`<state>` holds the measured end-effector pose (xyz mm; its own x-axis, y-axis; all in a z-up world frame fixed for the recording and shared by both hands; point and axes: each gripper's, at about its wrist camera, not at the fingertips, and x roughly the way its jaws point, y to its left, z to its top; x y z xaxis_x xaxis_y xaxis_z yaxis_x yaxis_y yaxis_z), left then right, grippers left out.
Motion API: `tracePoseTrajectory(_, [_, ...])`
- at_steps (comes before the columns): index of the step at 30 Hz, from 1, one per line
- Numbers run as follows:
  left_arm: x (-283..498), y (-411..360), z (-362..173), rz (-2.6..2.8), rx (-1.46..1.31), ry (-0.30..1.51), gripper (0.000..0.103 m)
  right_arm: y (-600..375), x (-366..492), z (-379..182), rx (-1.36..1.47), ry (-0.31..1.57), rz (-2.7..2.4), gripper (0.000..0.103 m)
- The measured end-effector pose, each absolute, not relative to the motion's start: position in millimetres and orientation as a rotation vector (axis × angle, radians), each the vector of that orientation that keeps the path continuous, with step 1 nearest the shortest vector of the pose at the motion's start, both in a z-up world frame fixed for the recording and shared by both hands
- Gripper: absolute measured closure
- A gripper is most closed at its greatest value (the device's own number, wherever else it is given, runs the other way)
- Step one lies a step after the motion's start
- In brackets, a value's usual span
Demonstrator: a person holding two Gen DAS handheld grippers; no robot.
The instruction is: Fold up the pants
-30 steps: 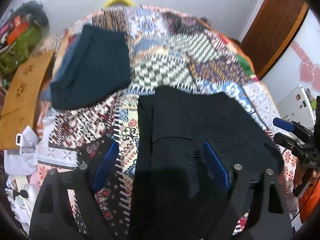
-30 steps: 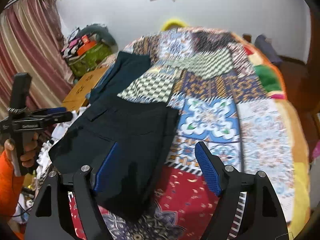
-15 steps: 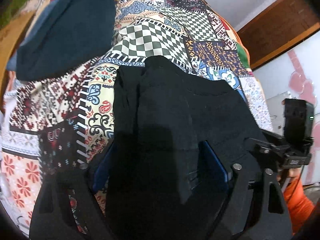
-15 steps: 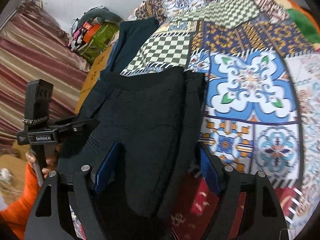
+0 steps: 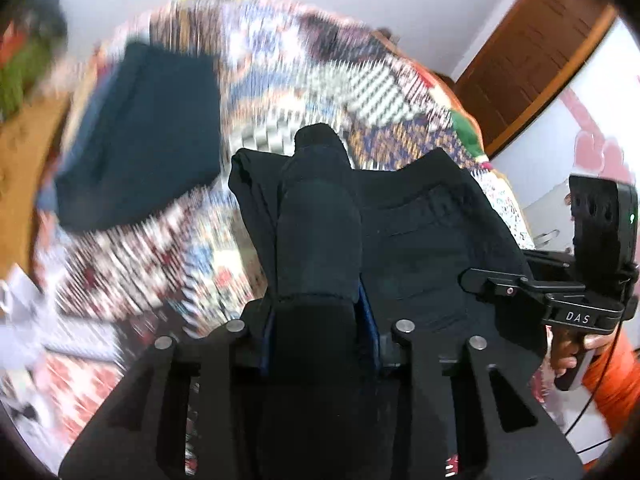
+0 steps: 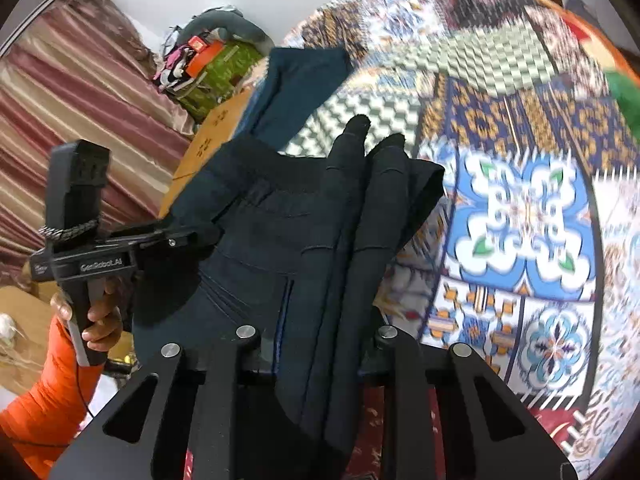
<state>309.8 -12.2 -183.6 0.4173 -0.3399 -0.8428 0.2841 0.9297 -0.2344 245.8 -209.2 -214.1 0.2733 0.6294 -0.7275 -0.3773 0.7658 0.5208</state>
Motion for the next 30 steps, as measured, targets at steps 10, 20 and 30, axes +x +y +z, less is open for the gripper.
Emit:
tracePoseTrajectory(10, [331,30,-99,-0.289,0.037,0.789,0.07,-168,283,-140,0.197,0.872,0.697,0.084])
tracePoseTrajectory(20, [397,119,-84,-0.159,-0.06,0.699,0.07,-91,354,-108,0.159,0.767,0.711,0.084])
tracePoseTrajectory(30, [482,170,-194,-0.071,-0.133,0.845,0.07,-29,424,-190,0.122,0.907,0.668,0.084])
